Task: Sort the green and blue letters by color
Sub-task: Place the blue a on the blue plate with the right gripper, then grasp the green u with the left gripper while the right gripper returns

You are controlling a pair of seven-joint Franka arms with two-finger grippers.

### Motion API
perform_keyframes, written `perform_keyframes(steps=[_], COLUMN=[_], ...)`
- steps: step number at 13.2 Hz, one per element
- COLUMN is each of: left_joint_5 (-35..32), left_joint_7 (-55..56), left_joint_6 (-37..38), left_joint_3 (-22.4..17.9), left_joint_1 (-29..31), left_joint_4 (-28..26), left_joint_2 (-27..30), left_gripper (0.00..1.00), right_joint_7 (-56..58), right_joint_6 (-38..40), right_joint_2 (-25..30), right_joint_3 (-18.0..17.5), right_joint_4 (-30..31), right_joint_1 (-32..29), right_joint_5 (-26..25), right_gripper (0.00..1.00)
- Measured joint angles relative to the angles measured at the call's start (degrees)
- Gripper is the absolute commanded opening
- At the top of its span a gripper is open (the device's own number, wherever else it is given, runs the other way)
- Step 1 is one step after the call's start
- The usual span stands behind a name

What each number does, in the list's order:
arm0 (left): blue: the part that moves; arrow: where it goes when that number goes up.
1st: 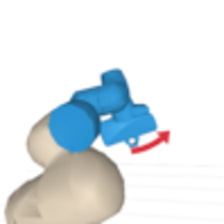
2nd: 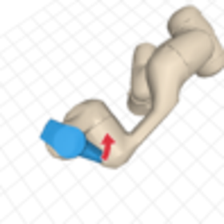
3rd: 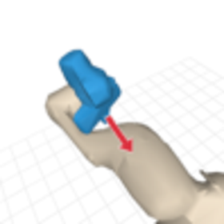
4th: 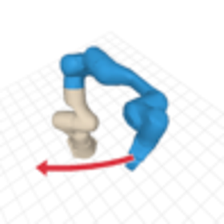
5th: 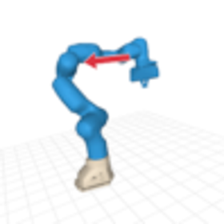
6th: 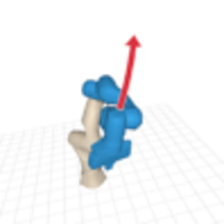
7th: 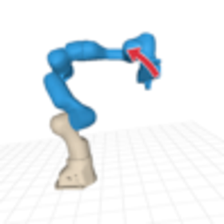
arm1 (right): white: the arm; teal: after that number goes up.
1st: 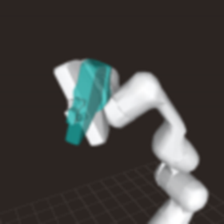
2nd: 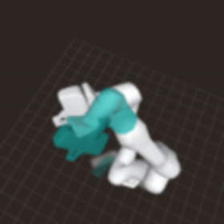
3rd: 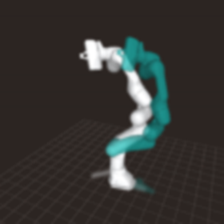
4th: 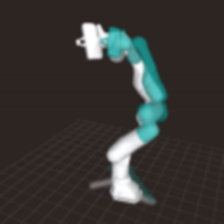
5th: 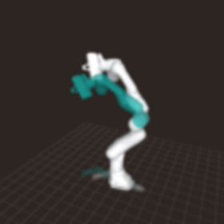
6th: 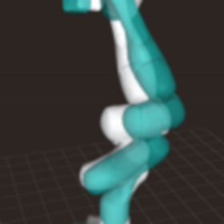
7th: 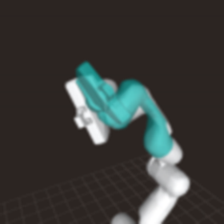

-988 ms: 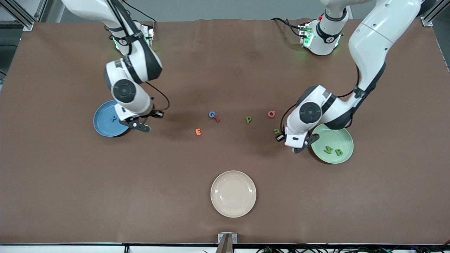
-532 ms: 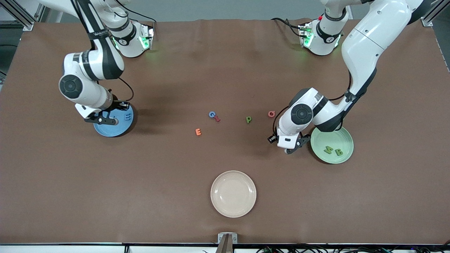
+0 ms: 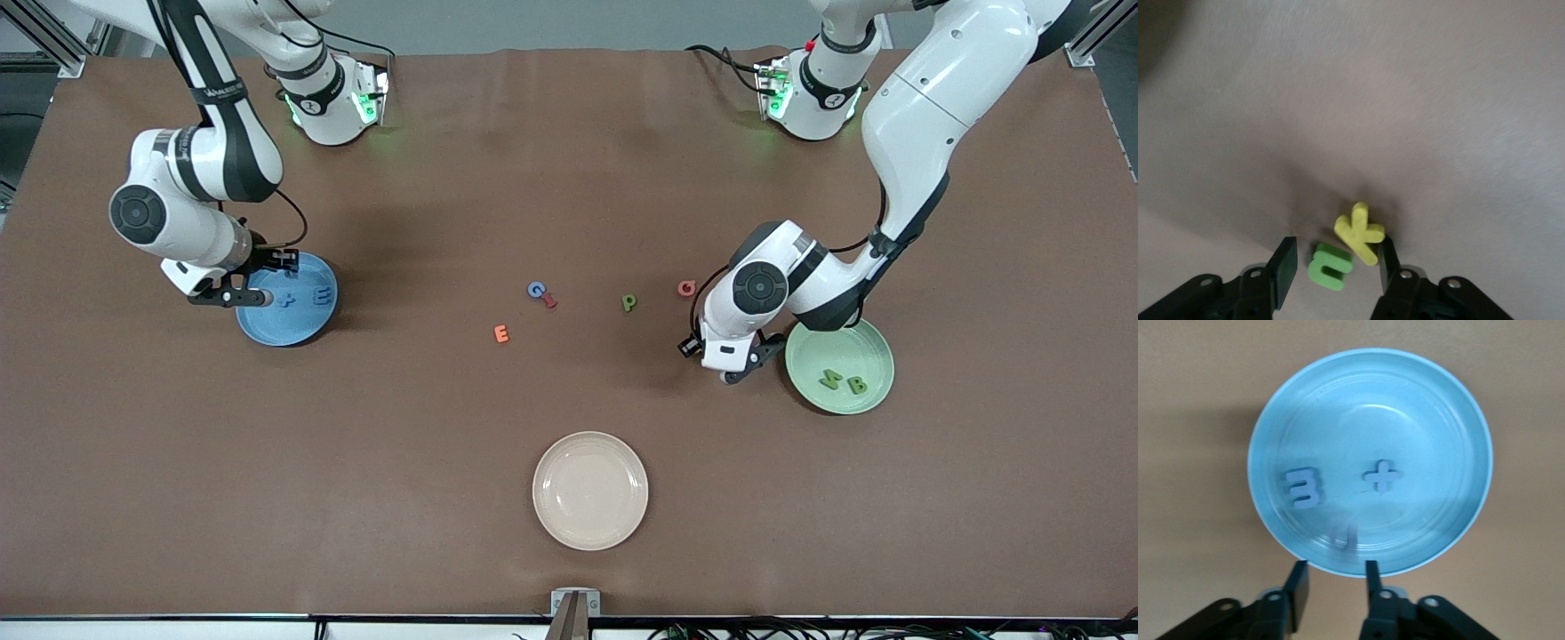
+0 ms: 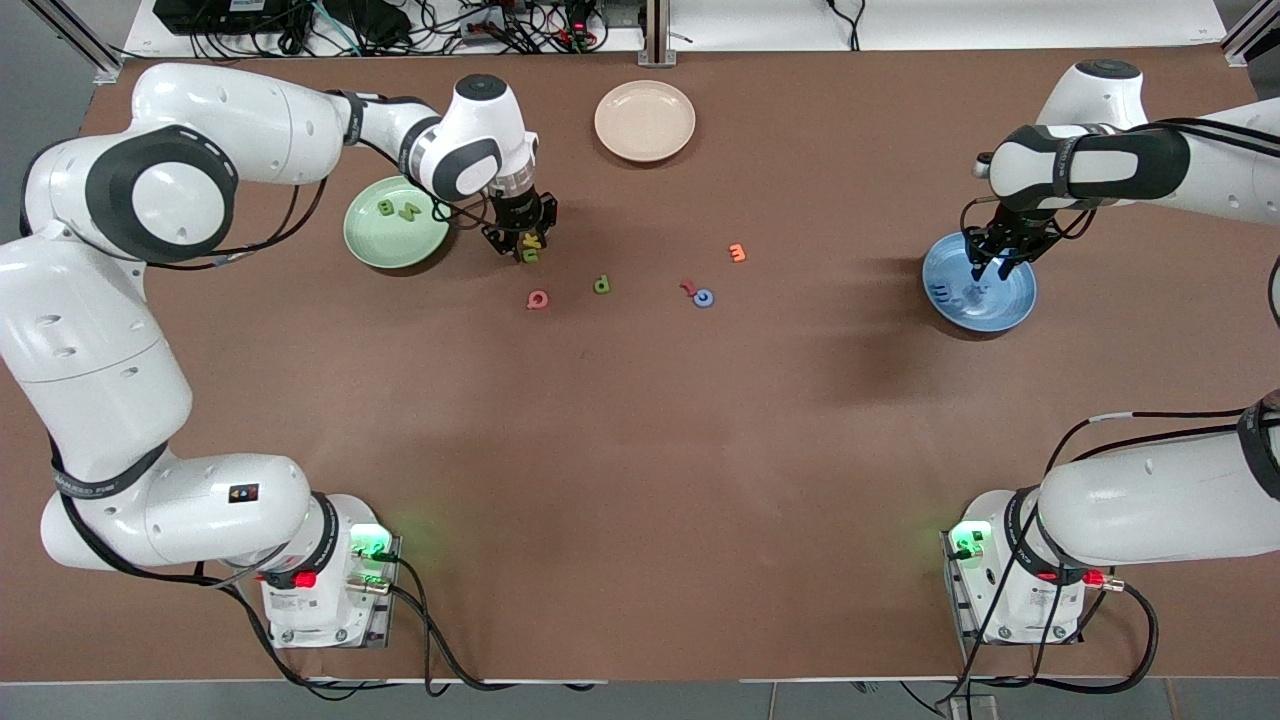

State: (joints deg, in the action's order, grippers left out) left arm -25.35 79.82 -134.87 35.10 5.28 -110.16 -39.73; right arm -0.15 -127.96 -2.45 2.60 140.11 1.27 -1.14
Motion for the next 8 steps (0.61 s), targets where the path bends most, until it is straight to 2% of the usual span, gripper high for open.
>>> perform_keyframes(steps=[5,8], left_joint_5=[-0.81,-1.60], left_joint_7=[0.02,-0.03], left_joint_6=[0.06,0.02], left_joint_3=[0.29,0.64], left_joint_1=[-0.01,-0.22], left_joint_4=[-0.62,-0.63], left_joint_2=[0.50,0.64], left_gripper=[0.55,0.55], right_joint_7=[1.43,-3.47], right_joint_6=[-0.19,-1.06], right_joint_2=[0.09,0.43], right_joint_3=[-0.65,-1.51], right_joint_4=[-0.05,-0.61], right_joint_1=[-0.79,3.10], right_joint_5=[0.01,0.38], right_gripper=[1.00,1.00])
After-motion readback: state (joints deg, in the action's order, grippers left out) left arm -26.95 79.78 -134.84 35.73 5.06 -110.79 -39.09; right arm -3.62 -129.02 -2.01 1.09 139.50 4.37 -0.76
